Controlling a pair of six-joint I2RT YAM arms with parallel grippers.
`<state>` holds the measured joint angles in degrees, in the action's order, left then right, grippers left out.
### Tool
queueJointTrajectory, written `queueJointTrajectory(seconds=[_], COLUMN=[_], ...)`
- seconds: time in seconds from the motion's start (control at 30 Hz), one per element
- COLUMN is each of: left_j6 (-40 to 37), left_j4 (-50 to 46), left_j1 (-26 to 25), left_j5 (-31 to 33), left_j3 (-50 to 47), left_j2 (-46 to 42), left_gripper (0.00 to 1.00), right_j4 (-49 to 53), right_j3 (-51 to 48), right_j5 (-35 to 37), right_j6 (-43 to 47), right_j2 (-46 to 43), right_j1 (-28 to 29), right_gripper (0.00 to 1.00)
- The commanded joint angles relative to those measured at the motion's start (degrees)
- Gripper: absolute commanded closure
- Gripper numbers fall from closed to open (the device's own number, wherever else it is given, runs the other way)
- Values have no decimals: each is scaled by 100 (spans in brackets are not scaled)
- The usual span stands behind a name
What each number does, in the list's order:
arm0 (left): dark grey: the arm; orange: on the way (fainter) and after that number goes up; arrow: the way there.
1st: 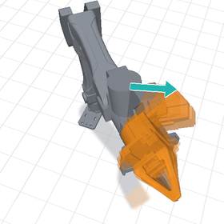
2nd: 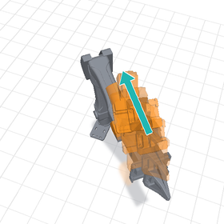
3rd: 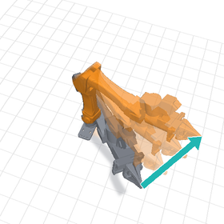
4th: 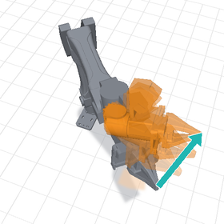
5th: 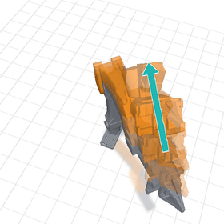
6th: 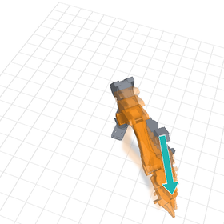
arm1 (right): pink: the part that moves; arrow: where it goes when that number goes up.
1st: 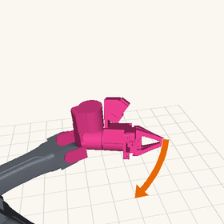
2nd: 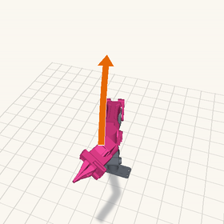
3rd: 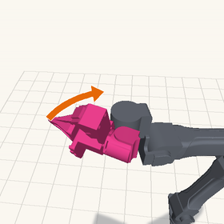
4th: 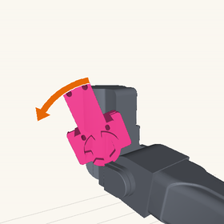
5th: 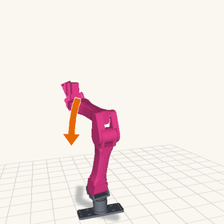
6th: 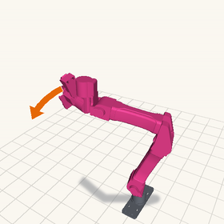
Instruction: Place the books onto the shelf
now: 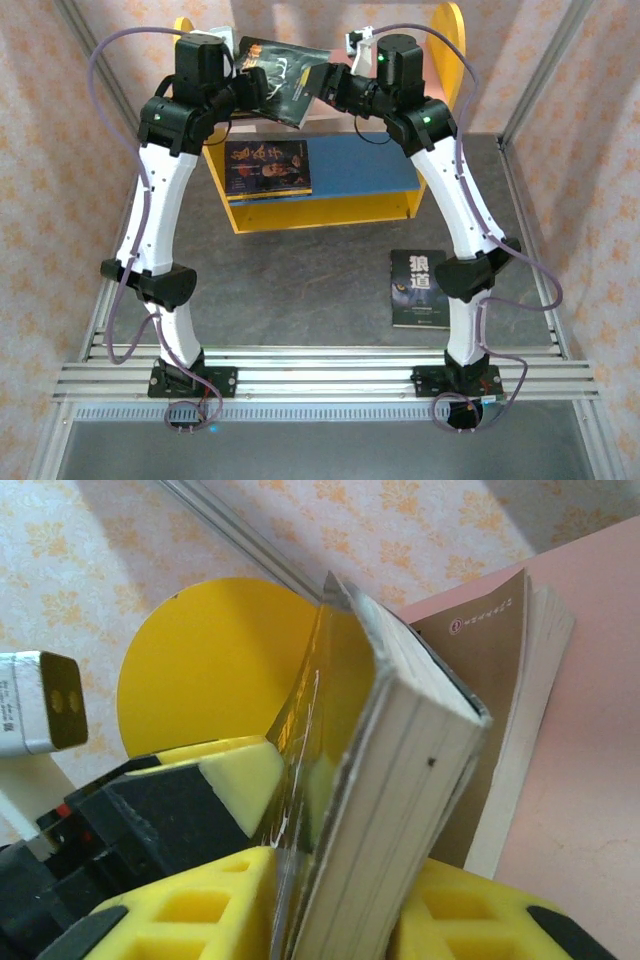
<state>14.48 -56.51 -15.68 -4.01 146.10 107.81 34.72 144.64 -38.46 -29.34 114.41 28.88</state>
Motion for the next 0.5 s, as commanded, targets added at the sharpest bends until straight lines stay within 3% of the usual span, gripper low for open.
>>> queueJointTrajectory(seconds=[0.0,0.1,0.47], left_j6=[-131,-82,212], left_j4=[-293,-409,-105], left_j1=[56,59,58], left_j5=[117,165,267], left_j3=[150,148,-879], left_j2=[46,52,-650], left_gripper=[46,49,54], right_j4=[-411,-453,-589], right_j3=[275,293,682], right_j5=[-156,-155,-153], right_j6=[-28,-70,-346], right_j2=[88,138,534], right_j1=[-89,-119,-172], right_gripper=[69,67,44])
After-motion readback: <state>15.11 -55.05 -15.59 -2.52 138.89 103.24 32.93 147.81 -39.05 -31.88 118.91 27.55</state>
